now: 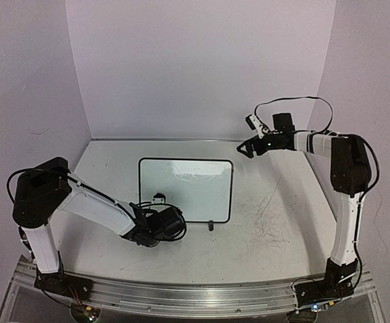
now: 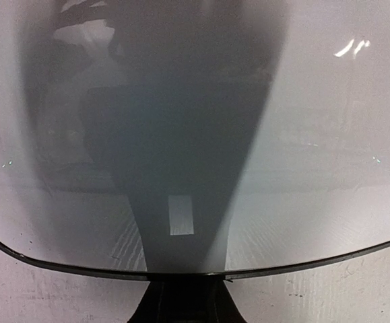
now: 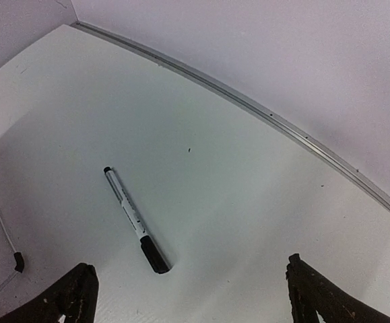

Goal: Write a sentence on the whiteboard
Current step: Move the whiteboard to the center of the board, then pick up the whiteboard marker from the center of the board.

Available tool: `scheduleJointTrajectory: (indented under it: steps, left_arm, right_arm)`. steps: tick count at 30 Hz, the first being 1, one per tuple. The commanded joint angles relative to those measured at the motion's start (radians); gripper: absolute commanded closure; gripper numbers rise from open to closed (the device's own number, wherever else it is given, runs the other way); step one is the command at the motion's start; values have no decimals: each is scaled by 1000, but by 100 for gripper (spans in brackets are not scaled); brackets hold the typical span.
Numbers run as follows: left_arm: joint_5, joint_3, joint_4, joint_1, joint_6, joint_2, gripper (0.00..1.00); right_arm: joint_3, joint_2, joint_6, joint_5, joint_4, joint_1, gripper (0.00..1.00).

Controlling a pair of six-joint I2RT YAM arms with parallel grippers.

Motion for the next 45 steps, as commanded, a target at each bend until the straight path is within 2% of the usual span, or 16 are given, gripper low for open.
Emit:
scheduleJointTrajectory:
  steps: [1, 7, 13, 20, 26, 36, 45]
  left_arm:
    - [-78, -55, -58, 8, 5, -59, 100]
    - [-63, -100, -35, 7, 8, -102, 100]
    - [-44, -85, -11, 8, 50, -88, 100]
    - [-25, -55, -2, 8, 54, -47, 100]
    - [-9, -57, 19, 6, 33, -52, 100]
    - [13, -108, 88, 4, 42, -103, 100]
    - [22, -122, 118, -10, 74, -111, 100]
  right_arm:
    - [101, 81, -55, 113, -128, 63, 2]
    - [236, 194, -78, 206, -259, 121, 4]
    - [345, 288, -74, 201, -328, 136, 20]
    - [371, 324, -82, 195, -343, 160, 24]
    - [473, 384, -79, 244, -424, 184, 31]
    - [572, 466, -80, 282, -510, 200, 61]
    - [554, 417, -78, 305, -522, 204, 87]
